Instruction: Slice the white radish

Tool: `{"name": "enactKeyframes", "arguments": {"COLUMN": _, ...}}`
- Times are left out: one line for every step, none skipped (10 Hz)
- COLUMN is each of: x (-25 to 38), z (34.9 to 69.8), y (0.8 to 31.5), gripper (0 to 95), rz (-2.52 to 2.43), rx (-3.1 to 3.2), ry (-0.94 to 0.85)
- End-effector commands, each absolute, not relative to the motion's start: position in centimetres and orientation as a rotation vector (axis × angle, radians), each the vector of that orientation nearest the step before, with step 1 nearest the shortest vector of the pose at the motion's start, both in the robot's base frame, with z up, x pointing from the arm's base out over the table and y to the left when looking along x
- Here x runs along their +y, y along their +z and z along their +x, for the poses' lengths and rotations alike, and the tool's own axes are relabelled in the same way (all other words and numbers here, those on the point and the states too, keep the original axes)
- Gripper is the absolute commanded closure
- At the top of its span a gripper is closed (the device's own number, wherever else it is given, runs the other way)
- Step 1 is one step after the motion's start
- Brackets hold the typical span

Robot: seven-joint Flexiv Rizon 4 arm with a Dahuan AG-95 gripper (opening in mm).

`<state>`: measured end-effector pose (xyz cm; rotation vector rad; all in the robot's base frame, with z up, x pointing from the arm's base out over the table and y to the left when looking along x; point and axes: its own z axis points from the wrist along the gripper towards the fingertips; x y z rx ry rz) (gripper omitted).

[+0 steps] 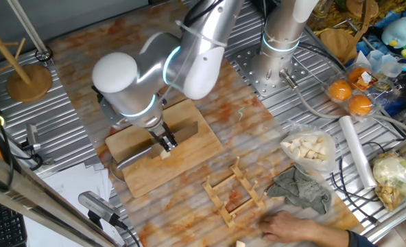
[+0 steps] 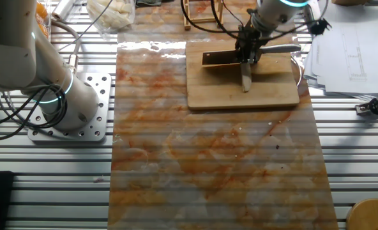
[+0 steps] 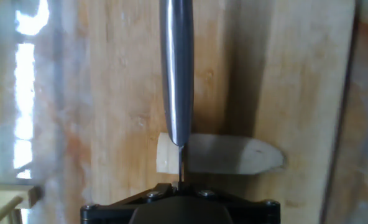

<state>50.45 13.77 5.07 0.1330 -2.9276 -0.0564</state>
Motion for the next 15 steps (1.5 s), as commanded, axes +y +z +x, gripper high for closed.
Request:
{"name": "enactKeyframes", "arguments": {"x": 13.2, "z": 50.3, "y": 7.1, "gripper": 95.0, "rz": 0.135, "rx": -2.93, "ry": -0.059}}
{"name": "enactKeyframes", "arguments": {"x": 13.0, "z": 50.2, "y": 7.0, "gripper": 95.0, "rz": 0.137, "rx": -2.931, "ry": -0.055}}
{"name": "enactKeyframes", "arguments": {"x": 12.4, "z": 50.3, "y": 7.2, "gripper": 95.0, "rz": 0.148, "rx": -2.929, "ry": -0.052}}
{"name": "enactKeyframes", "arguments": {"x": 12.0, "z": 50.3, "y": 7.3, "gripper": 95.0, "rz": 0.158, "rx": -2.93, "ry": -0.058}}
{"name": "enactKeyframes", "arguments": {"x": 11.7, "z": 50.3, "y": 7.1, "gripper": 95.0, "rz": 0.16, "rx": -2.932, "ry": -0.06}}
{"name": "enactKeyframes", "arguments": {"x": 11.7, "z": 50.3, "y": 6.9, "gripper": 95.0, "rz": 0.159, "rx": -2.932, "ry": -0.062}}
{"name": "enactKeyframes", "arguments": {"x": 11.7, "z": 50.3, "y": 6.7, "gripper": 95.0, "rz": 0.155, "rx": -2.934, "ry": -0.065}}
{"name": "enactKeyframes", "arguments": {"x": 11.7, "z": 50.3, "y": 6.7, "gripper": 95.0, "rz": 0.155, "rx": -2.934, "ry": -0.065}}
{"name": "enactKeyframes", "arguments": {"x": 12.2, "z": 50.3, "y": 6.3, "gripper": 95.0, "rz": 0.141, "rx": -2.936, "ry": -0.058}}
{"name": "enactKeyframes", "arguments": {"x": 12.3, "z": 50.3, "y": 5.8, "gripper": 95.0, "rz": 0.141, "rx": -2.938, "ry": -0.058}}
{"name": "enactKeyframes", "arguments": {"x": 12.4, "z": 50.3, "y": 5.5, "gripper": 95.0, "rz": 0.14, "rx": -2.94, "ry": -0.058}}
{"name": "enactKeyframes", "arguments": {"x": 12.5, "z": 50.3, "y": 4.5, "gripper": 95.0, "rz": 0.144, "rx": -2.942, "ry": -0.031}}
{"name": "enactKeyframes", "arguments": {"x": 12.4, "z": 50.3, "y": 3.9, "gripper": 95.0, "rz": 0.144, "rx": -2.945, "ry": -0.026}}
{"name": "enactKeyframes", "arguments": {"x": 12.4, "z": 50.2, "y": 3.3, "gripper": 95.0, "rz": 0.139, "rx": -2.951, "ry": -0.032}}
{"name": "enactKeyframes", "arguments": {"x": 12.4, "z": 50.2, "y": 3.0, "gripper": 95.0, "rz": 0.134, "rx": -2.946, "ry": -0.048}}
